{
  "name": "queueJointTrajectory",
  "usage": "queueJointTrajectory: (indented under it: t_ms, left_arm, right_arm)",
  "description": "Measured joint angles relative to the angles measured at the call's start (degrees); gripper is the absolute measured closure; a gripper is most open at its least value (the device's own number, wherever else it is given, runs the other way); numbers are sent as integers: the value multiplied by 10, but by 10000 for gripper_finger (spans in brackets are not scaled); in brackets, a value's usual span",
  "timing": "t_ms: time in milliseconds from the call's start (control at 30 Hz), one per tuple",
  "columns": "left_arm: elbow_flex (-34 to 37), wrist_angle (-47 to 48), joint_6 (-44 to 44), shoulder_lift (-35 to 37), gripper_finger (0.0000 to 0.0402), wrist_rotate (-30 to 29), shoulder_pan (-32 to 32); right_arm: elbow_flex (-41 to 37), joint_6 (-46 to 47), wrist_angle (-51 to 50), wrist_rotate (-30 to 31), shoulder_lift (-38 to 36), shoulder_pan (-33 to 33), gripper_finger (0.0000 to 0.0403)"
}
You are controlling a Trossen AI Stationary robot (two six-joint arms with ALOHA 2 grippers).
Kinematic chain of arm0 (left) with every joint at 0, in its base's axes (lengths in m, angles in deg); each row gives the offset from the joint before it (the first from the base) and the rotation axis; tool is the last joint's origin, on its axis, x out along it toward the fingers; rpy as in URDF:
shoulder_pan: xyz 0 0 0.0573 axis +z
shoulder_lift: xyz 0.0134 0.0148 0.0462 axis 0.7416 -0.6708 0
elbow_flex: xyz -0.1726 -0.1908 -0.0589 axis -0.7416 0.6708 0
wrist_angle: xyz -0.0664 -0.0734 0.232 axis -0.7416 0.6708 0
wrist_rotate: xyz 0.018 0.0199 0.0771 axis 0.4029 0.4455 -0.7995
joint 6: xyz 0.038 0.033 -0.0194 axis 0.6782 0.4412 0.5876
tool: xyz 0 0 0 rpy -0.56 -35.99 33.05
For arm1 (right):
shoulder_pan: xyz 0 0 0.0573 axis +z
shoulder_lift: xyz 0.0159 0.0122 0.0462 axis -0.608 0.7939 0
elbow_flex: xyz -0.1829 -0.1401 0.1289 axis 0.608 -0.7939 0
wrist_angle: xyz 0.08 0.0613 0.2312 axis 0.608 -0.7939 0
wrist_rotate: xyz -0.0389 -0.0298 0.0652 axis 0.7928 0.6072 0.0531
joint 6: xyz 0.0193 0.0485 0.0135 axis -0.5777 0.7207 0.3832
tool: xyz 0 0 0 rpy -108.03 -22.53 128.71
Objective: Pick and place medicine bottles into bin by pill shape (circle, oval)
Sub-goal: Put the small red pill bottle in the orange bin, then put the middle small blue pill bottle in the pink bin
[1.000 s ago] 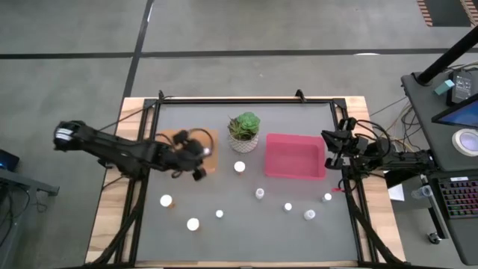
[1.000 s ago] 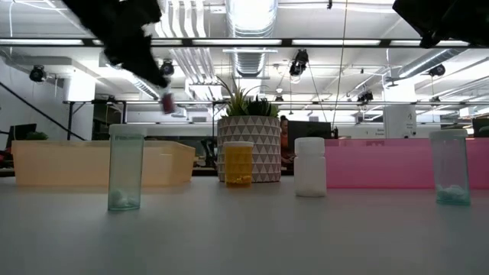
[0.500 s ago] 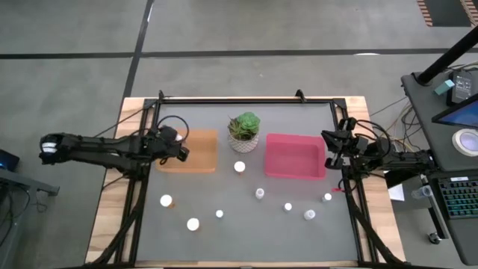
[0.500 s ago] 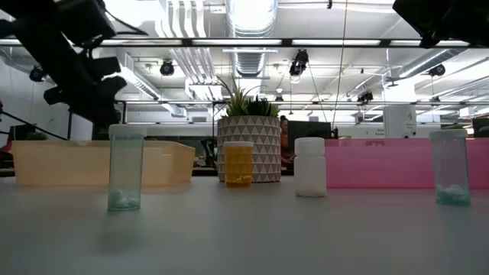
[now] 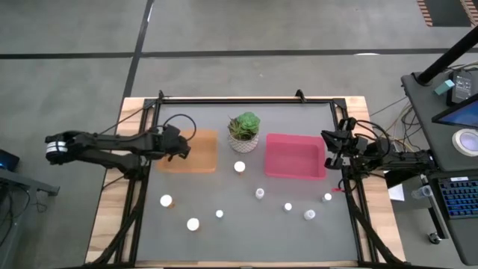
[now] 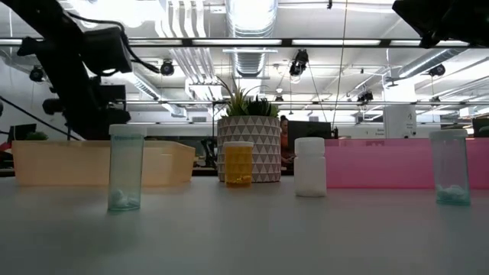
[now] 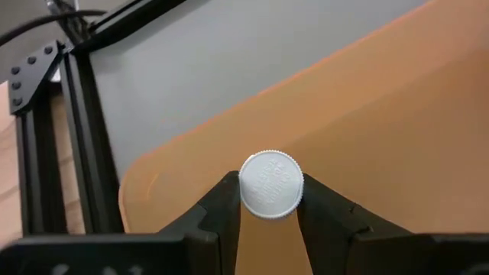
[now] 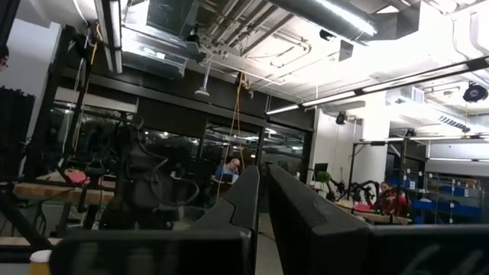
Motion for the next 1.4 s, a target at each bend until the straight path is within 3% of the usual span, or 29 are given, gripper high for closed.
queueJointTrajectory:
  t_ms: [333, 667, 1167, 1400]
  left_arm:
    - [-3, 0, 0, -43, 308, 0, 4]
    - [-3, -1, 0, -52, 272, 1, 4]
    - [-31, 62, 2, -19, 262, 14, 4]
    - [-67, 81, 45, 7, 262, 22, 4]
  right_arm:
    - [0, 0, 0, 0, 0, 0, 380]
    - [0, 0, -1, 0, 0, 0, 380]
    - [0, 0, -3, 0, 0, 0, 380]
    - [0, 7, -3, 0, 0, 0, 380]
